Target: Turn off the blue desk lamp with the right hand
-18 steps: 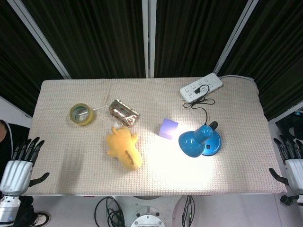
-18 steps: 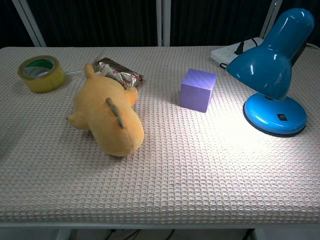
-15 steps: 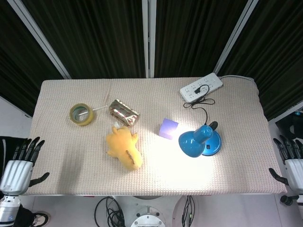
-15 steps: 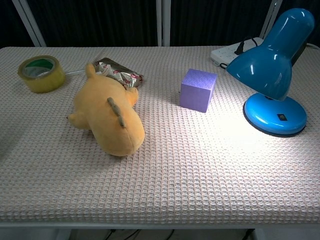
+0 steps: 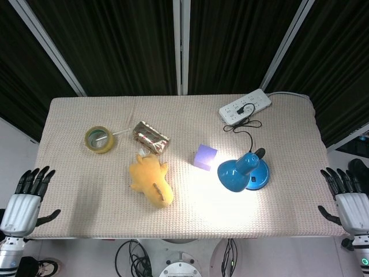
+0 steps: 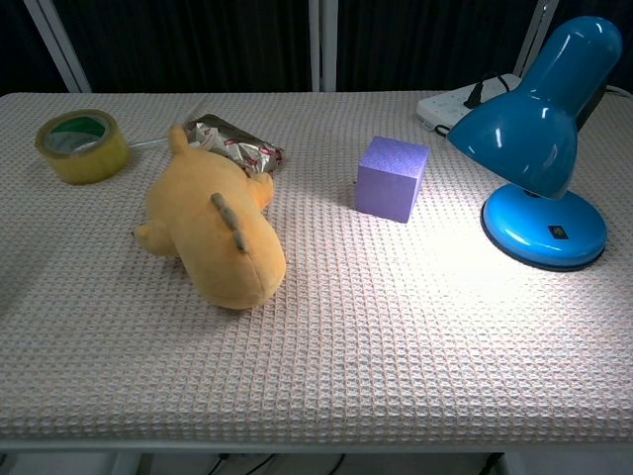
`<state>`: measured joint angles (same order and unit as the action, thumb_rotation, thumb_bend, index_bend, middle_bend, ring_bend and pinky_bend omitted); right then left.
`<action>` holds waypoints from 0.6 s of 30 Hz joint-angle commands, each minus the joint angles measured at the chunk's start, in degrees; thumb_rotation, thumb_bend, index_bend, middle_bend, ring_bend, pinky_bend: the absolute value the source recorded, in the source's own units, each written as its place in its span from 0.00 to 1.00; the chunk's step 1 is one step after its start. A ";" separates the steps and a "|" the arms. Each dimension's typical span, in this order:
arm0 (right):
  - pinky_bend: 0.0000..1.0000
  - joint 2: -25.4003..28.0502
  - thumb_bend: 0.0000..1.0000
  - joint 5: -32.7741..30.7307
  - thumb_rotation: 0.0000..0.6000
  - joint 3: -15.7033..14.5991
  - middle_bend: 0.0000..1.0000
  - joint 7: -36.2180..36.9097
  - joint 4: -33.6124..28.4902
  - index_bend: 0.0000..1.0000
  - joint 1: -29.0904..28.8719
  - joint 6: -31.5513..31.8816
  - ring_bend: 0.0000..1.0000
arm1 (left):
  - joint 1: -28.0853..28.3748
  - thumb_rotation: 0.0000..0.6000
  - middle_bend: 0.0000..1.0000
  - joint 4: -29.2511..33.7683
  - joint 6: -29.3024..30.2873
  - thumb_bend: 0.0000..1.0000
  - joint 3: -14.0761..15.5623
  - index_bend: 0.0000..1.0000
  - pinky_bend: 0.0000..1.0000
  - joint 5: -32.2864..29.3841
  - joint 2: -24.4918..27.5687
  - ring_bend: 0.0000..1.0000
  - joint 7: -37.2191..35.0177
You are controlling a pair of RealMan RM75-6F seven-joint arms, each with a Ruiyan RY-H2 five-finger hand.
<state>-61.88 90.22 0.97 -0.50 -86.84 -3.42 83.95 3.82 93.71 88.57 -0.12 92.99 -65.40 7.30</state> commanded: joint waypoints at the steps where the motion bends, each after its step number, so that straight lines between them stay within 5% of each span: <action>1: 0.52 -0.98 0.16 0.95 1.00 0.34 0.53 -2.74 -1.79 0.00 -1.00 -0.23 0.43 | 0.00 1.00 0.00 -0.47 -0.10 0.02 0.13 0.04 0.00 -0.10 -0.39 0.00 -0.54; 2: 0.64 -1.28 0.16 1.49 1.00 0.34 0.69 -3.70 -2.98 0.00 -1.46 -0.53 0.61 | -0.08 1.00 0.00 -0.65 0.07 0.02 0.15 0.04 0.00 -0.05 -0.45 0.00 -0.71; 4: 0.76 -2.18 0.16 2.65 1.00 0.32 0.84 -5.07 -4.09 0.00 -2.18 -0.75 0.79 | -0.22 1.00 0.00 -0.73 0.41 0.02 0.19 0.04 0.00 0.08 -0.35 0.00 -0.76; 7: 0.88 -4.18 0.16 3.42 1.00 -0.31 0.97 -8.05 -4.82 0.00 -3.34 -2.88 0.93 | -0.47 1.00 0.00 -0.59 0.90 0.02 0.35 0.04 0.00 0.39 0.00 0.00 -0.88; 12: 0.93 -8.15 0.20 1.77 1.00 -1.41 1.00 -13.30 -5.28 0.00 -5.59 -9.27 0.99 | -0.60 1.00 0.00 -0.87 0.73 0.01 0.68 0.04 0.00 0.40 0.04 0.00 -1.41; 18: 0.93 -11.61 0.47 -1.47 1.00 -1.42 1.00 -16.22 -4.46 0.00 -8.51 -15.96 0.99 | -0.74 1.00 0.00 -1.29 0.84 0.02 0.72 0.04 0.00 0.29 -0.17 0.00 -1.59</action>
<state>-72.32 89.96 -0.32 -15.75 -91.58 -10.73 69.77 3.09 92.42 89.39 0.61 93.28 -65.57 5.71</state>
